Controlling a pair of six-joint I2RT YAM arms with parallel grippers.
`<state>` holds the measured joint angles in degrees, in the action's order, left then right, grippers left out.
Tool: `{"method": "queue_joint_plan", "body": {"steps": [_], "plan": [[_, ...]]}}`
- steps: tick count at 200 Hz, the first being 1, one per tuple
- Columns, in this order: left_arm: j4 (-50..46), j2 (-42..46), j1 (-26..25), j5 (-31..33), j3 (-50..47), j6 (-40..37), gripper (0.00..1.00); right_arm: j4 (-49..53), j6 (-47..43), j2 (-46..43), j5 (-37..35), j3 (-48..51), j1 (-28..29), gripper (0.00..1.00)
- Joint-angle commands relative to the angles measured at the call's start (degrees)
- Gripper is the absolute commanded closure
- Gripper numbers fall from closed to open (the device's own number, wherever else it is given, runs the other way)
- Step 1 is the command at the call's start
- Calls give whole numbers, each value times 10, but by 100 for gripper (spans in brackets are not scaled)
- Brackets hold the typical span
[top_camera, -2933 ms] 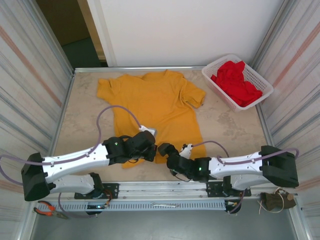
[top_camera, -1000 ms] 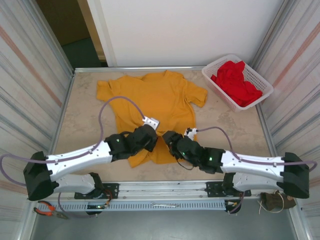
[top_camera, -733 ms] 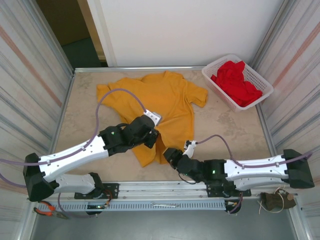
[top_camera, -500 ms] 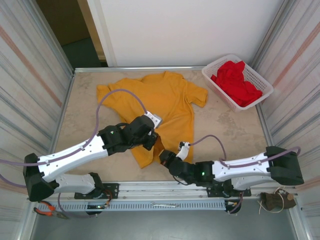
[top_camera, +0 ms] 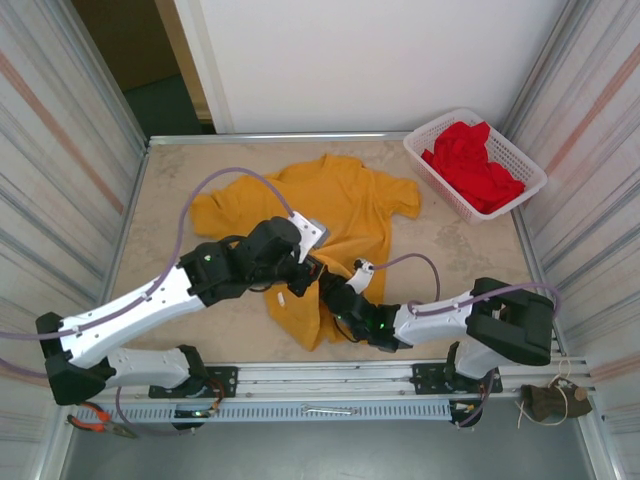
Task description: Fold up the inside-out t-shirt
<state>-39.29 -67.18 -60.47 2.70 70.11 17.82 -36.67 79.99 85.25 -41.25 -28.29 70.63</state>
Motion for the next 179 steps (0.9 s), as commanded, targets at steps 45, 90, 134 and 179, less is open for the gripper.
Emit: {"method": "queue_joint_plan", "body": {"steps": [45, 90, 134, 179], "plan": [[-9, -18, 0, -55, 73, 6, 100, -26, 47, 102, 11, -70, -19, 100], [-6, -10, 1, -75, 111, 20, 100, -33, 94, 158, 23, -85, -82, 100], [5, 6, 1, -81, 116, 21, 100, 7, 108, 163, 29, -83, -99, 100], [24, -24, 1, -133, 141, 25, 100, 41, 84, 211, 78, -179, -112, 100]]}}
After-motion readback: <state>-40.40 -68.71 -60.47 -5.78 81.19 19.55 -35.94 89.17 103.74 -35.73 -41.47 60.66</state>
